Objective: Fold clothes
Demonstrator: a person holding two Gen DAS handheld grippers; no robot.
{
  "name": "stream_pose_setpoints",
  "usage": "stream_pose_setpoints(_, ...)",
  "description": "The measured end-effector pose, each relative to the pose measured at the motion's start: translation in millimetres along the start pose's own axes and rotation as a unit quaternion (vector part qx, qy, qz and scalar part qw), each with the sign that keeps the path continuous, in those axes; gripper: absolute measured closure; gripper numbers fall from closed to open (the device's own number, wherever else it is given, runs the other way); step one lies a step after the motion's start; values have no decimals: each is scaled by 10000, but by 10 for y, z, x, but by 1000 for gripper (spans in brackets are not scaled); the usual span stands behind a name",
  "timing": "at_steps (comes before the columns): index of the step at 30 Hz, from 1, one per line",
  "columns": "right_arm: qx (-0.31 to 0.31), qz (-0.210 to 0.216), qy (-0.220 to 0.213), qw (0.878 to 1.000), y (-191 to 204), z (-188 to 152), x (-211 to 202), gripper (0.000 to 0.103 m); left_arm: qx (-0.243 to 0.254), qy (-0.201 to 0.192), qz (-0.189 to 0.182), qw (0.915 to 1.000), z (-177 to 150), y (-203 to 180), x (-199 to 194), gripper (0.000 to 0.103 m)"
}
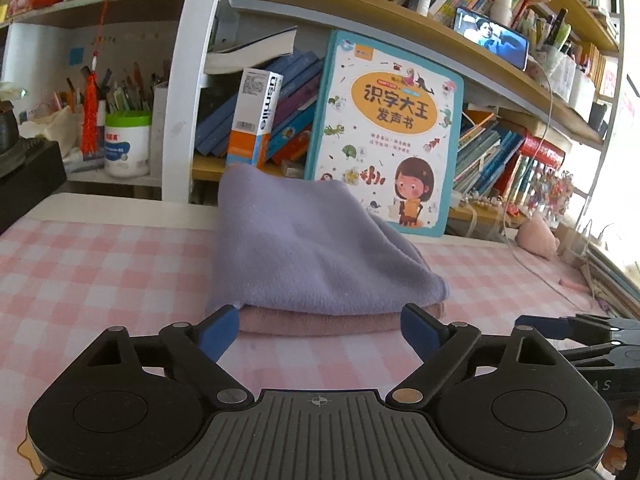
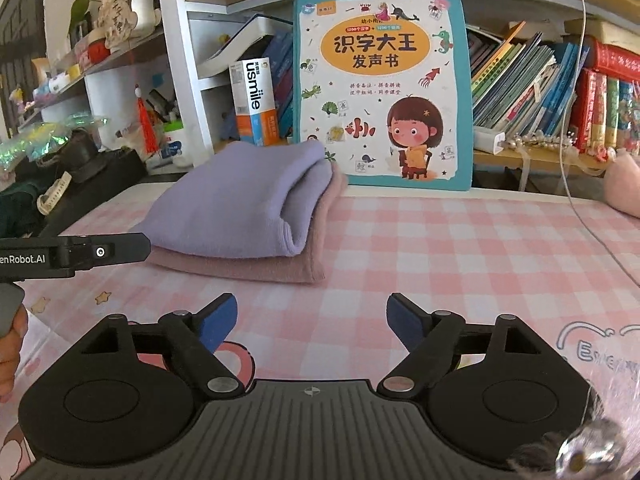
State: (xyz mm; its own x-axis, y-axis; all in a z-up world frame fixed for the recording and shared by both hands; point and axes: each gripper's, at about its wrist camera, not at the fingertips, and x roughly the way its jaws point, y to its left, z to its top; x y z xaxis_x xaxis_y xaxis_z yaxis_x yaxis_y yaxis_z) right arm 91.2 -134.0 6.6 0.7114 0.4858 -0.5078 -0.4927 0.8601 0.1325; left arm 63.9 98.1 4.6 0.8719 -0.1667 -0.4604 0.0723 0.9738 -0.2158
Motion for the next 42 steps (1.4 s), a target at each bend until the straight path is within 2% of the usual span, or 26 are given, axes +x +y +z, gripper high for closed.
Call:
stream_pose_setpoints(14,-295,-383,-275,9984,126,-120,-182,16,313,-198,353,9987,-134,-103,-118,8)
stream_pose_setpoints(24,-359,-556,-537,9964,211,-182,-270,11,888,-455,724,9924,-217,-221,-209,7)
stream_pose_setpoints(33,-585,-704,-538,9944,244,-226,-211,8,1244,-465,944,9866,-271,-233,-184,7)
stream_pose_setpoints(42,-665,-721,-534,9937,270,-231,-208,4,1199,-369,948,9876,-267,-197,-159,3)
